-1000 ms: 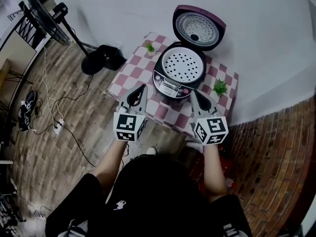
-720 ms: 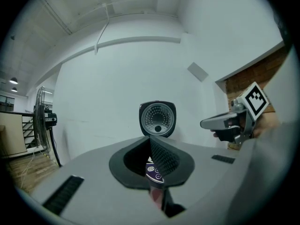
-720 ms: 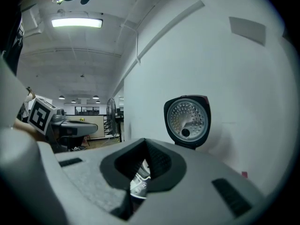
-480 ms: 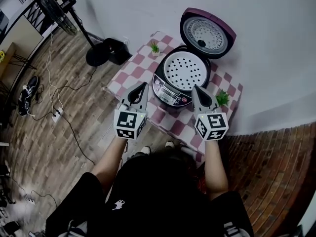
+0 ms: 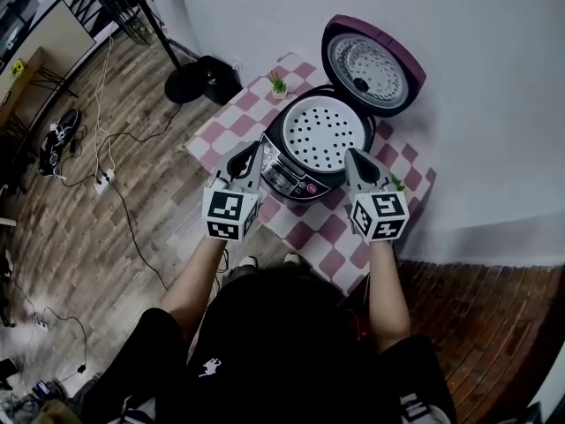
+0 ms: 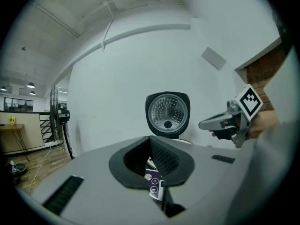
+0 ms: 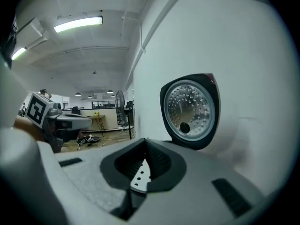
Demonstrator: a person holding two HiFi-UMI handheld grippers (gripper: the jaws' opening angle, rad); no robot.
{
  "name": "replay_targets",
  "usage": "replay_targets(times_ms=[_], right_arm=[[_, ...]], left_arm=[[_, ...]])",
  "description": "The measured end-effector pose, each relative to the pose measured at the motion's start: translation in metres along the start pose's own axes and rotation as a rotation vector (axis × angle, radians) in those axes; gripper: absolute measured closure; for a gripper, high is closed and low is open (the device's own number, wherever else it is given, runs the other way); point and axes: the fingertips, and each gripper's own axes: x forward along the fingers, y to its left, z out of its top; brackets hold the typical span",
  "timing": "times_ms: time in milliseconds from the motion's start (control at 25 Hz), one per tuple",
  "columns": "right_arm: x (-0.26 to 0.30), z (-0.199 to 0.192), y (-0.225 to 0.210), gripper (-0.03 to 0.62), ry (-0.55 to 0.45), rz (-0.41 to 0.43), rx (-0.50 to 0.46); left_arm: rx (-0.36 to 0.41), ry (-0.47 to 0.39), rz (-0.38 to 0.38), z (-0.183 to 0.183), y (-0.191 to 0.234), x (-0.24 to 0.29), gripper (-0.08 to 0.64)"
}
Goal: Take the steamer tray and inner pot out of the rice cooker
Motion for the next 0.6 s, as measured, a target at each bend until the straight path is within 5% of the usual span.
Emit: replay_targets(times_ms=[400,600], right_arm=[[0.028,-0.019,-0.050,0.588,0.071,0.025,0.009],[0.042,-0.032,-0.069,0.588,0.118,0.005,0.006]], left_arm=[[-0.027,0.098,0.012,-0.012,-0.011,0.043,0.558],[0.024,0.156,0.033,-0.016,-0.004,0.065,0.557]])
